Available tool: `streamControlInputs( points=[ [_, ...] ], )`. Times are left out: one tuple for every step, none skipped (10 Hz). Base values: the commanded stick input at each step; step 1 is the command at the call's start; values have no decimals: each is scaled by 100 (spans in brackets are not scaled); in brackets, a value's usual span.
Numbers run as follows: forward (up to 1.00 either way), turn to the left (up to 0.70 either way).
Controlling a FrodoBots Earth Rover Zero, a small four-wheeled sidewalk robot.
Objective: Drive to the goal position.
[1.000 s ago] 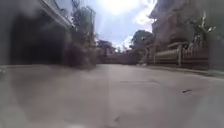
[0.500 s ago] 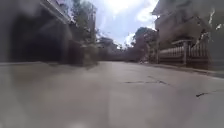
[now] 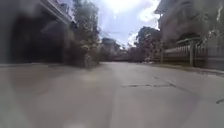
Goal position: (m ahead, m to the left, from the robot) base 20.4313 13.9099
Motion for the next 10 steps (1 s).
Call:
streamControlInputs(
  points=[
    [70, 0],
    [70, 0],
    [70, 0],
    [70, 0],
    [70, 0],
    [70, -1],
    [70, -10],
    [70, -29],
    [70, -35],
    [70, -30]
  ],
)
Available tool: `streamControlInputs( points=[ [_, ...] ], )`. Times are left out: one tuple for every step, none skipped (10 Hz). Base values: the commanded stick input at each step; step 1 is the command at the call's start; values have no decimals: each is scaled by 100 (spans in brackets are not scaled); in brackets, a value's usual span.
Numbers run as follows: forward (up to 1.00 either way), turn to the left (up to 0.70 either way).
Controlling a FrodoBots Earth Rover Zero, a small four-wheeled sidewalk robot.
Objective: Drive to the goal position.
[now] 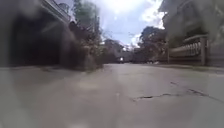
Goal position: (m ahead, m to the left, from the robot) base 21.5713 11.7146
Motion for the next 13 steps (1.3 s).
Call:
streamControlInputs(
  points=[
    [70, -7],
    [70, 0],
    [70, 0],
    [70, 0],
    [70, 0],
    [70, 0],
    [70, 0],
    [70, 0],
    [70, 0],
    [70, 0],
    [70, 0],
    [70, 0],
    [70, 0]
  ],
)
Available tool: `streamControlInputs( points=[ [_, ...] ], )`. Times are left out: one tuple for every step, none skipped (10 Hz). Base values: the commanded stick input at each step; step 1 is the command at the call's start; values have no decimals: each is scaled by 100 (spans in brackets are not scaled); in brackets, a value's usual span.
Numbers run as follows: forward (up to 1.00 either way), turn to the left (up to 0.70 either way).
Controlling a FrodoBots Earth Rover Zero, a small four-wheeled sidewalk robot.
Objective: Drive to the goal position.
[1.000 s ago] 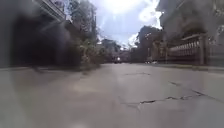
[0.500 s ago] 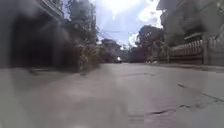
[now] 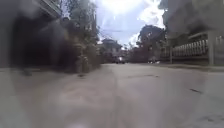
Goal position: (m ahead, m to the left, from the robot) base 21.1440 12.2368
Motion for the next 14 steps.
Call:
streamControlInputs(
  points=[
    [70, 0],
    [82, 0],
    [85, 0],
    [85, 0],
    [97, 0],
    [100, 0],
    [100, 0],
    [100, 0],
    [100, 0],
    [100, 0],
    [100, 0],
    [100, 0],
    [100, 0],
    [100, 0]
  ],
)
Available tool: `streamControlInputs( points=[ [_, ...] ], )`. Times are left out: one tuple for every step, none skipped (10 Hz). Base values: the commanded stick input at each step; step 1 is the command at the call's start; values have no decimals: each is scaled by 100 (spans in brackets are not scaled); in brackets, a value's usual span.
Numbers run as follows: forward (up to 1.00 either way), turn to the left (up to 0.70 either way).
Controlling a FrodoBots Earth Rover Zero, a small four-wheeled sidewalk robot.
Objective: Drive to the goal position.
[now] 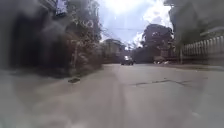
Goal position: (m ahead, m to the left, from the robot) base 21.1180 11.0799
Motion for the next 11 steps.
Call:
streamControlInputs(
  points=[
    [100, 0],
    [100, 0],
    [100, 0],
    [100, 0],
    [100, 0],
    [100, 0],
    [100, 0],
    [100, 0],
    [100, 0],
    [100, 0],
    [100, 0]
  ],
)
